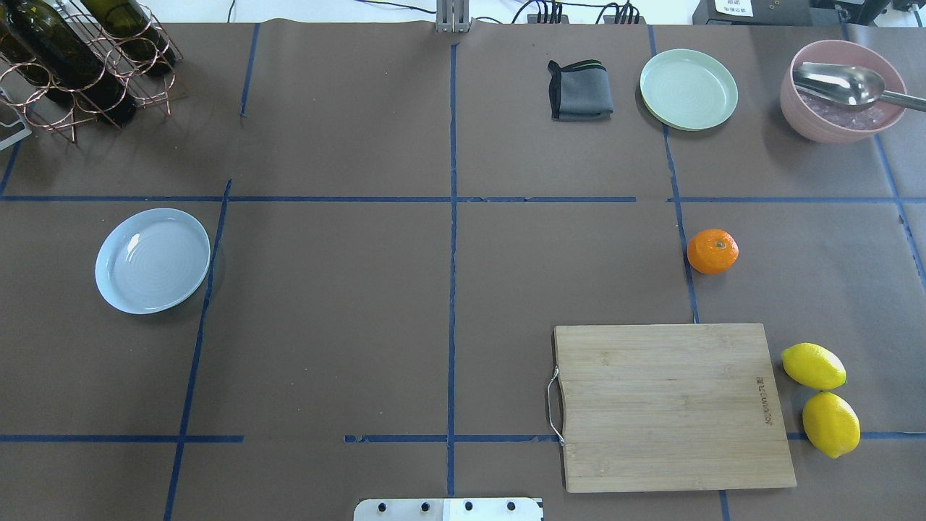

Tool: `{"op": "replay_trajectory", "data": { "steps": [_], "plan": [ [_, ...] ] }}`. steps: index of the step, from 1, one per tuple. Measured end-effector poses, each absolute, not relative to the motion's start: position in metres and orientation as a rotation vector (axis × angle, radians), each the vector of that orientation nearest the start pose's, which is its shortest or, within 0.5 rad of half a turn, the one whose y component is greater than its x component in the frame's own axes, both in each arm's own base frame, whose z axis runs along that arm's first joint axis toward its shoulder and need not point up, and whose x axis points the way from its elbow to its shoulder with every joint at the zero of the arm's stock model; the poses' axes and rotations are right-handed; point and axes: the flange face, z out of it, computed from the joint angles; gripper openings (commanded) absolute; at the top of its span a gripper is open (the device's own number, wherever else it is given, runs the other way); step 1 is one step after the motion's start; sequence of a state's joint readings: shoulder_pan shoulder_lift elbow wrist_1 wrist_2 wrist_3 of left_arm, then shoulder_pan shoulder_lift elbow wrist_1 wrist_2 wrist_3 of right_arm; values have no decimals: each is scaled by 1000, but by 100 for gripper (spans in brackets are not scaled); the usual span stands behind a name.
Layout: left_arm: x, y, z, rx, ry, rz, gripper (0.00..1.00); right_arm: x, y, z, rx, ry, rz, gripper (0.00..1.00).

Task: Pick orange to plate

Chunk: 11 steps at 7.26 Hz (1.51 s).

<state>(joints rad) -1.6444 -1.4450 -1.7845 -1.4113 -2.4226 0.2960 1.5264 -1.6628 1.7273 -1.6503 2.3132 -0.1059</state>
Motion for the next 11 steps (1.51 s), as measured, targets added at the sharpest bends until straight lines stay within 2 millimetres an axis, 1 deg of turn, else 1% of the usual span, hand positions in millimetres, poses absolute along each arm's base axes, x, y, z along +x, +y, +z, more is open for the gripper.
{"op": "replay_trajectory", "data": {
  "steps": [4, 5, 6, 7, 8, 9, 10, 11],
  "plan": [
    [-90, -428, 619, 98, 845, 183, 100, 46, -454, 633, 12, -746, -137, 100],
    [-90, -430, 616, 109, 842, 188, 100, 45, -456, 630, 18, -746, -139, 100],
    [-91, -435, 609, 143, 834, 203, 100, 45, -461, 622, 34, -745, -143, 100],
    [-91, -445, 597, 211, 823, 232, 100, 44, -471, 605, 66, -742, -153, 100],
    [-92, -456, 584, 312, 807, 276, 100, 43, -484, 582, 112, -737, -170, 100],
    [-92, -465, 570, 446, 778, 334, 100, 43, -497, 562, 151, -735, -184, 100],
    [-93, -469, 563, 560, 753, 378, 100, 42, -505, 550, 172, -734, -191, 100],
    [-93, -473, 562, 632, 745, 384, 100, 42, -508, 544, 184, -736, -196, 100]
  ]
}}
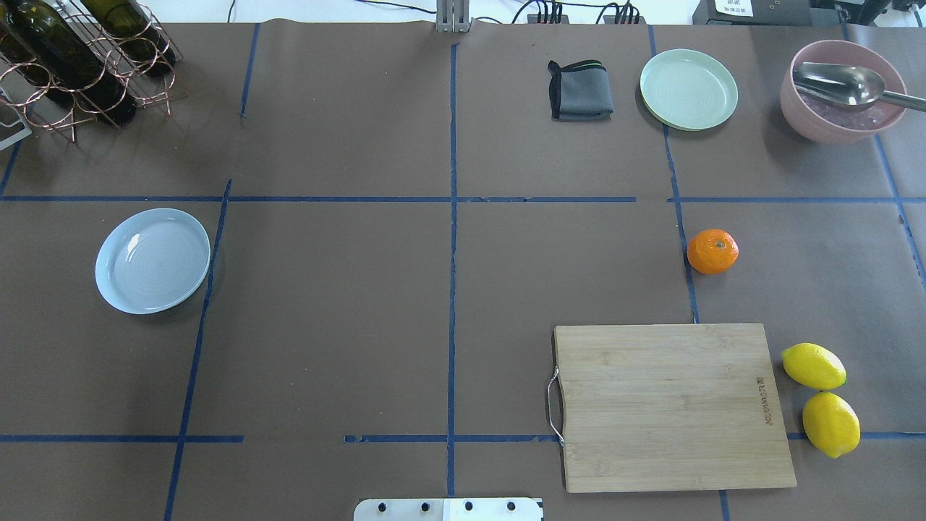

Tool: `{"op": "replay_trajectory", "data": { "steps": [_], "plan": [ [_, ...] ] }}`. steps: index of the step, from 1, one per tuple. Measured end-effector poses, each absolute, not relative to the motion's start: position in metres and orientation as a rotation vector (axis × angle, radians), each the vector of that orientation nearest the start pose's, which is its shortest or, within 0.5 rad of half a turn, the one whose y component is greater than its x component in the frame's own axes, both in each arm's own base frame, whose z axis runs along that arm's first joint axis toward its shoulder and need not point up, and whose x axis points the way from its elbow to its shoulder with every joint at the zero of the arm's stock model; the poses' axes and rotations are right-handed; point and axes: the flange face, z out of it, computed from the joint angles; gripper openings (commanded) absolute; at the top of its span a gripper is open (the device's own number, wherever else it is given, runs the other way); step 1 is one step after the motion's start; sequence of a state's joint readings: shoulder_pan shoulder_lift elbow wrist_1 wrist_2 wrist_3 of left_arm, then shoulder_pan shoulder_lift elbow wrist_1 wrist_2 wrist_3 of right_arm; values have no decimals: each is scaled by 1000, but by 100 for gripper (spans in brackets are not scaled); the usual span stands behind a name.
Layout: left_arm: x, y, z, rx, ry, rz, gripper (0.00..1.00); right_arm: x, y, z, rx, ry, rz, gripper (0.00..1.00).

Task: Pick orange to plate

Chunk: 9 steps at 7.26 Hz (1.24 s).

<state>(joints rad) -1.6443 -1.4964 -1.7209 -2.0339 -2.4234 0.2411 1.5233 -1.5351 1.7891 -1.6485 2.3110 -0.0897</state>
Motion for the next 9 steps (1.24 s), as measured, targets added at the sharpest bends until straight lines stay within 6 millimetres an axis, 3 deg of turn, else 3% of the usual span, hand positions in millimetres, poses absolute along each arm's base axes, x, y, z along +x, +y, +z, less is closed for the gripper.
{"op": "replay_trajectory", "data": {
  "steps": [2, 5, 9],
  "plan": [
    [-81, -474, 550, 707, 776, 337, 100, 42, -511, 541, 209, -737, -206, 100],
    [2, -468, 550, 610, 909, 251, 100, 41, -510, 556, 228, -744, -211, 100],
    [116, -442, 571, 524, 889, 3, 96, 39, -496, 568, 206, -787, -207, 100]
  ]
}}
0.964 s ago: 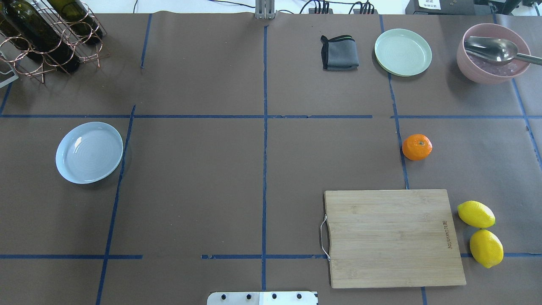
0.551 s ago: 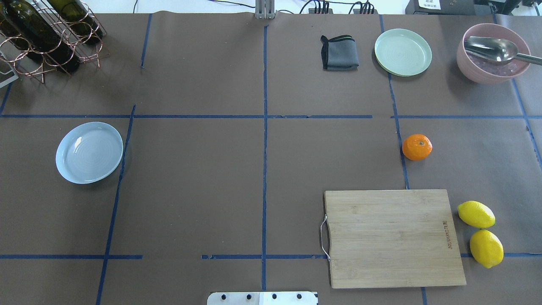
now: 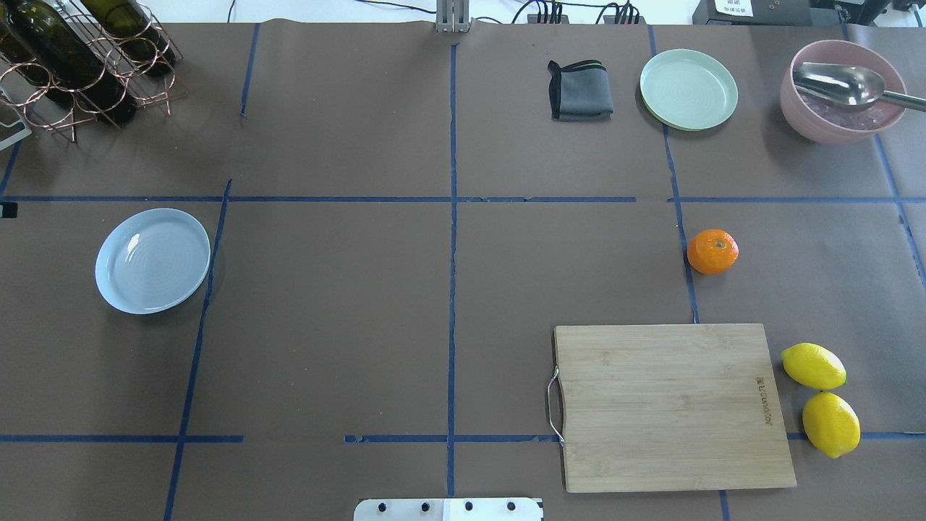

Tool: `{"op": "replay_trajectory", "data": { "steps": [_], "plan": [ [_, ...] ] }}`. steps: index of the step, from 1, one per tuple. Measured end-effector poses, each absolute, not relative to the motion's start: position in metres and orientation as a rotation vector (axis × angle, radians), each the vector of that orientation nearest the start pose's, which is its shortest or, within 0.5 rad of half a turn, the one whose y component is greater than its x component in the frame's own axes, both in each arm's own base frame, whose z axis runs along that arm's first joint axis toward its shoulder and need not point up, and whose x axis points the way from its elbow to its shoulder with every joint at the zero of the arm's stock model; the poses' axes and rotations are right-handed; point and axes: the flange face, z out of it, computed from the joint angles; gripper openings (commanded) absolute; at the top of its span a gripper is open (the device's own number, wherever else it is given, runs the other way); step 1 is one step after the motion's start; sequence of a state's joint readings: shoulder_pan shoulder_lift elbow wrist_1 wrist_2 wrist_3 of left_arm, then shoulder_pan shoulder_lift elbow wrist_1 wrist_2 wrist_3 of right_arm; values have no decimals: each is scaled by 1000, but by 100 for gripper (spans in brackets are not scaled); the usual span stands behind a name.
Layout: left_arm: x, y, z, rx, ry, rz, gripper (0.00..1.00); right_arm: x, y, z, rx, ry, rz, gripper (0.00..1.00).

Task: Pick orange to plate

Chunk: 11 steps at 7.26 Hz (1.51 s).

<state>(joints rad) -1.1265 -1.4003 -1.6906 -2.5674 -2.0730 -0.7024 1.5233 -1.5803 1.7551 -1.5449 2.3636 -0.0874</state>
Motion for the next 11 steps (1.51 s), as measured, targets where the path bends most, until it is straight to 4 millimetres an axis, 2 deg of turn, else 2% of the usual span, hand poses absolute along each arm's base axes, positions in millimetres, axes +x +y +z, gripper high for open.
{"op": "replay_trajectory", "data": {
  "steps": [3, 5, 6, 7, 8, 9, 11],
  "plan": [
    [197, -424, 595, 451, 904, -210, 65, 39, -493, 570, 202, -789, -205, 100],
    [238, -414, 597, 402, 931, -290, 63, 39, -491, 570, 202, -791, -205, 100],
    [252, -412, 598, 388, 936, -305, 63, 39, -491, 570, 202, -791, -205, 100],
    [261, -413, 602, 384, 930, -311, 54, 39, -491, 570, 201, -791, -205, 100],
    [266, -413, 605, 382, 926, -312, 20, 39, -491, 570, 201, -791, -205, 100],
    [268, -413, 606, 382, 925, -312, 0, 39, -491, 571, 201, -791, -205, 100],
    [269, -413, 606, 385, 924, -308, 0, 39, -491, 570, 202, -791, -205, 100]
  ]
}}
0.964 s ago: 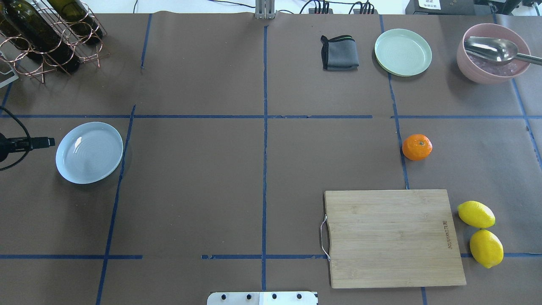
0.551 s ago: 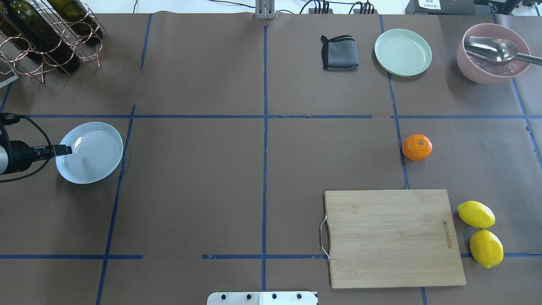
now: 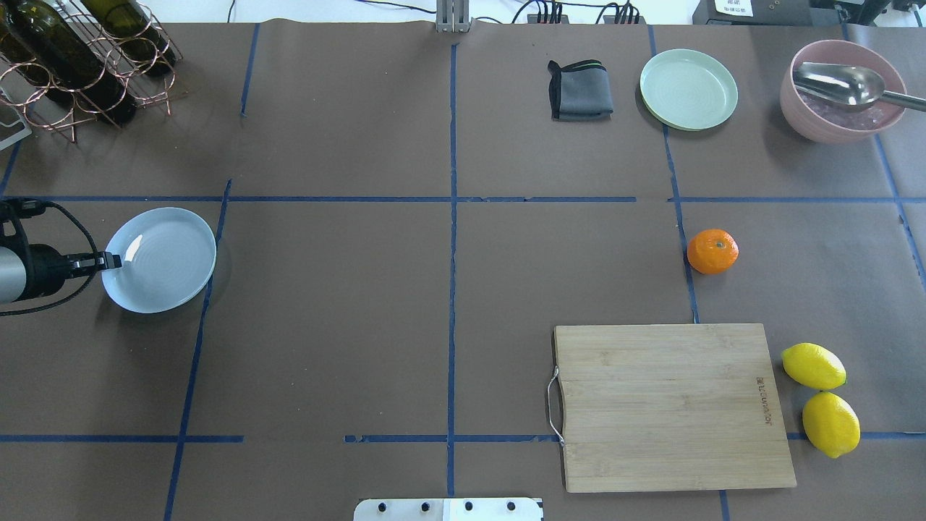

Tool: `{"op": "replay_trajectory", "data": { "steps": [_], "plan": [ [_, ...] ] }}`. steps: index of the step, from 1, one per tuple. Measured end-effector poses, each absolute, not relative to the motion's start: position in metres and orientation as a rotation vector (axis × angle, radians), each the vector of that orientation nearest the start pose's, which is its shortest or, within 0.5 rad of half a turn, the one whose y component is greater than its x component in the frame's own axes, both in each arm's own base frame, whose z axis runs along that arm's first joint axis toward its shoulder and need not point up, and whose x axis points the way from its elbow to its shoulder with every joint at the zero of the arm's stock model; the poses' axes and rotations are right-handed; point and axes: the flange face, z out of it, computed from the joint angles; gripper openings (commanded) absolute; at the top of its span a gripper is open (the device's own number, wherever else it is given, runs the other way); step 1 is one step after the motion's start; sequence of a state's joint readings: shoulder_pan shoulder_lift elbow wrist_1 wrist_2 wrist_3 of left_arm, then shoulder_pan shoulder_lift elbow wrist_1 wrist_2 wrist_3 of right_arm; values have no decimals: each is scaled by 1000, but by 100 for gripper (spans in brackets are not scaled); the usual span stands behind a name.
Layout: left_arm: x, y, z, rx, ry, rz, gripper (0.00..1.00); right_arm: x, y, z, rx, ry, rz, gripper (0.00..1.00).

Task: Pick orange to plate
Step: 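Reach the left gripper to the rim of the light blue plate, then push the light blue plate with the left gripper toward the table center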

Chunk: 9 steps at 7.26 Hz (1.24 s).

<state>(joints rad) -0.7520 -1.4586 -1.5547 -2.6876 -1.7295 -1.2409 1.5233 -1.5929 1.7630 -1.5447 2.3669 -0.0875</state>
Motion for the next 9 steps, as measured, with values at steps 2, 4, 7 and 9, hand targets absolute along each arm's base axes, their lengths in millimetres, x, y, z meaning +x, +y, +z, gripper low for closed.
{"op": "replay_trajectory", "data": {
  "steps": [2, 4, 7, 9],
  "plan": [
    [270, -412, 595, 392, 942, -298, 0, 39, -491, 570, 202, -791, -205, 100],
    [278, -418, 551, 421, 1010, -284, 0, 39, -491, 570, 201, -791, -204, 100],
    [344, -474, 452, 413, 1067, -321, 0, 39, -491, 570, 200, -792, -204, 100],
    [425, -491, 367, 330, 1082, -383, 0, 39, -491, 571, 200, -793, -204, 100]
  ]
}}
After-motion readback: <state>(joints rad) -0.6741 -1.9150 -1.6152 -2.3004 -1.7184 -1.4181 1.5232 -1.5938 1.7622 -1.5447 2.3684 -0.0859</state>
